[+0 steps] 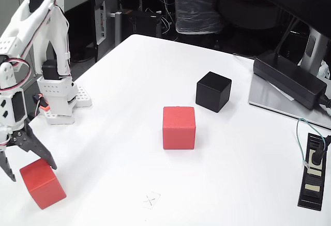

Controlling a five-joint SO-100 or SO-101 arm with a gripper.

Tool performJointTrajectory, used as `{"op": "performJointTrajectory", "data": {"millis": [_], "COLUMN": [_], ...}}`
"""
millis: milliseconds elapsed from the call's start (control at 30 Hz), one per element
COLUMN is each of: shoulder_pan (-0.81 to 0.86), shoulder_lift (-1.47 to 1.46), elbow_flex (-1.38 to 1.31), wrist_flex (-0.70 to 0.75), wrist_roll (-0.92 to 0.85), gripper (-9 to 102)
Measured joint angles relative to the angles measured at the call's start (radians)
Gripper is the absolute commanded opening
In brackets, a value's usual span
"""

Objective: Stack the three blocks in an ordered color.

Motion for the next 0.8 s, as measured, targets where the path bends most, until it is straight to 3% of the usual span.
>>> {"op": "performJointTrajectory", "data": {"millis": [200, 567, 800], "shoulder_pan": [-0.005, -0.009, -0.083], "shoulder_lift": [0.000, 0.005, 0.006], "elbow_flex": [0.000, -0.011, -0.011], "wrist_flex": [0.000, -0.009, -0.011], "wrist_roll": [0.046, 0.046, 0.061], "gripper": [36, 9, 2]}}
